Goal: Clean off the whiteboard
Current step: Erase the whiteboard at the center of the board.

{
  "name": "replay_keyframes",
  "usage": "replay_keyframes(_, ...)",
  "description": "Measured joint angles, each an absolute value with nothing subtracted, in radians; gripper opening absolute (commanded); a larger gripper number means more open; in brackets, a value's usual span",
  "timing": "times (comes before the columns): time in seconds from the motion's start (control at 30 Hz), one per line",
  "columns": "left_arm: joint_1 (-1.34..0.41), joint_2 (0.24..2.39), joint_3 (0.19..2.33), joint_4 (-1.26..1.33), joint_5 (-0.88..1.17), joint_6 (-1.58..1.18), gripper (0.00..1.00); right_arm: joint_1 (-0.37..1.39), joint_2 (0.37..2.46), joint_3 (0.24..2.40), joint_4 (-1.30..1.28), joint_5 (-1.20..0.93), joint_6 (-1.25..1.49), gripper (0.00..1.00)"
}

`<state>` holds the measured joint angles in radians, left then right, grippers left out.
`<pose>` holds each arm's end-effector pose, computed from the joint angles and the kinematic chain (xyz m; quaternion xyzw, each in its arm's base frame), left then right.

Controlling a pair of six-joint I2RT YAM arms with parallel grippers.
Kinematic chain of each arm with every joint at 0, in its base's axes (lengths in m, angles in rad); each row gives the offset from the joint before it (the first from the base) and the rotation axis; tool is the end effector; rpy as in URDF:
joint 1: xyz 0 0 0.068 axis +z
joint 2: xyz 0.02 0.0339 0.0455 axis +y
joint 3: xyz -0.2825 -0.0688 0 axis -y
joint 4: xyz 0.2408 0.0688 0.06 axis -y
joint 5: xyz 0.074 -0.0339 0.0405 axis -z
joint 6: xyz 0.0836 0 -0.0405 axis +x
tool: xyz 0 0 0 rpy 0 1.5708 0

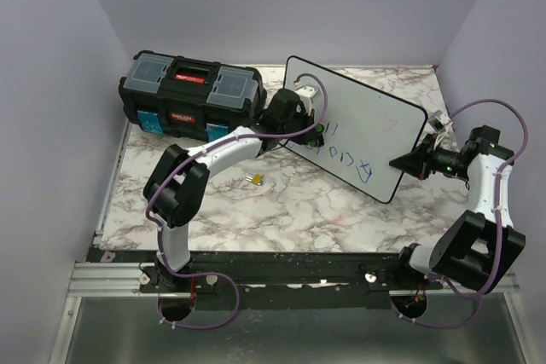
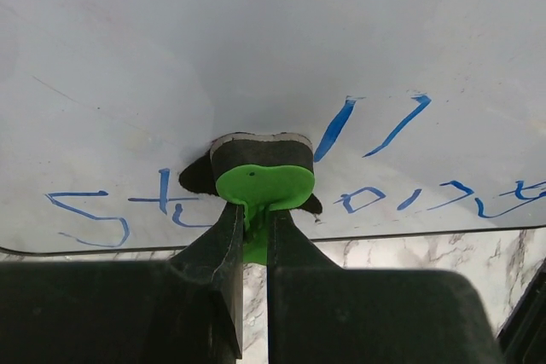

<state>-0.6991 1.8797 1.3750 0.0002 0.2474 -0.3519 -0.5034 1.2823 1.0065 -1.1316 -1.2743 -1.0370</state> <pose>0.3553 -0.3255 0.2438 0.2094 0.8310 -0.3449 0.3830 0.2170 -0.0282 0.2794 -0.2580 0.7600 0.3799 0.4599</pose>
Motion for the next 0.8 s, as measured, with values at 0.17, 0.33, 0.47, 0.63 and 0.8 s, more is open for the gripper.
replay_keyframes(0.17,-0.707,1.879,1.447,-0.062,0.247,-0.343,0.00,-0.503,1.282,1.007,-1.131,-1.274,-1.041,0.01)
replay_keyframes(0.33,-0.714,1.865,1.497,-0.054,0.247,-0.341,0.00,-0.503,1.282,1.007,-1.131,-1.274,-1.048,0.01)
replay_keyframes(0.47,-0.715,1.863,1.490,-0.040,0.248,-0.345,0.00,-0.502,1.282,1.007,-1.136,-1.274,-1.048,0.01)
replay_keyframes(0.63,-0.721,1.862,1.428,0.034,0.249,-0.360,0.00,-0.502,1.282,1.007,-1.140,-1.274,-1.041,0.01)
replay_keyframes(0.8,-0.747,1.860,1.335,0.075,0.249,-0.372,0.00,-0.502,1.282,1.007,-1.140,-1.274,-1.037,0.01)
